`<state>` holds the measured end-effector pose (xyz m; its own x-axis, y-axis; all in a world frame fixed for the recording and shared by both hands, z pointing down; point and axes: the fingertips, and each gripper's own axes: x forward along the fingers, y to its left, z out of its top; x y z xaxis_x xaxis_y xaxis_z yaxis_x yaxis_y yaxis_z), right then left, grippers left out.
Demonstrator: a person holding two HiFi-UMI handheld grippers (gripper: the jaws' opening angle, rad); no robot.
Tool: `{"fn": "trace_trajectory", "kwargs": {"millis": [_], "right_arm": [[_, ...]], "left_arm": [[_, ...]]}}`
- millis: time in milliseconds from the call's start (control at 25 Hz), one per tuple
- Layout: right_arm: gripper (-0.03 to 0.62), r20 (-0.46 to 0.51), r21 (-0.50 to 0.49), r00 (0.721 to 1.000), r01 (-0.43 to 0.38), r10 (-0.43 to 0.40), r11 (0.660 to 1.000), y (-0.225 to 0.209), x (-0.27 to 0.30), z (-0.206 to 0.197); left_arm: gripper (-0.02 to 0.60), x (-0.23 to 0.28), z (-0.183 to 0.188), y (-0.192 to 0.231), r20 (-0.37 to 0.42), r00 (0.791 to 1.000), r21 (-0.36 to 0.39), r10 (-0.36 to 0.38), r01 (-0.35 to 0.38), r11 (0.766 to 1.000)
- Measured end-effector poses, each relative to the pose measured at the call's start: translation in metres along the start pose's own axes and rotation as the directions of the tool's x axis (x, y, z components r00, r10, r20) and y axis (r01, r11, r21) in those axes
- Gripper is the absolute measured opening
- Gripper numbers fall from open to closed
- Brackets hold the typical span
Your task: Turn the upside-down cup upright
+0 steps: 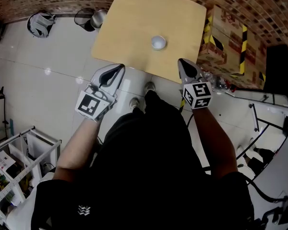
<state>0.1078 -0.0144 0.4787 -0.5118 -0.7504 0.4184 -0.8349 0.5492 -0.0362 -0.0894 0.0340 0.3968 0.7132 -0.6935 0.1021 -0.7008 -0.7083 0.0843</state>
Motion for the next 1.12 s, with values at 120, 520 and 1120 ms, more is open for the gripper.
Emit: {"fn": "trace_trajectory", "kwargs": {"millis": [120, 520, 1120], "right_arm": [[0.003, -0.031, 0.005, 0.999, -0.038, 0.038, 0.999, -0.019, 0.034, 0.004], [0.026, -0.208, 0.112, 0.97, -0.108, 0.13, 0.988, -0.028, 0.117, -0.028], [0.13, -0.425, 0.3, 0.896, 0.006, 0.128, 0.954, -0.031, 0.154, -0.083]], "left_arm": [[0.0, 0.027, 0.008, 0.023, 0.0, 1.0, 0.031, 0.023, -0.023, 0.999], [0.0, 0.037, 0.045, 0.105, 0.006, 0.989, 0.053, 0.146, -0.146, 0.988], [0.0, 0.026, 0.045, 0.156, -0.018, 0.989, 0.025, 0.148, -0.147, 0.989]]}}
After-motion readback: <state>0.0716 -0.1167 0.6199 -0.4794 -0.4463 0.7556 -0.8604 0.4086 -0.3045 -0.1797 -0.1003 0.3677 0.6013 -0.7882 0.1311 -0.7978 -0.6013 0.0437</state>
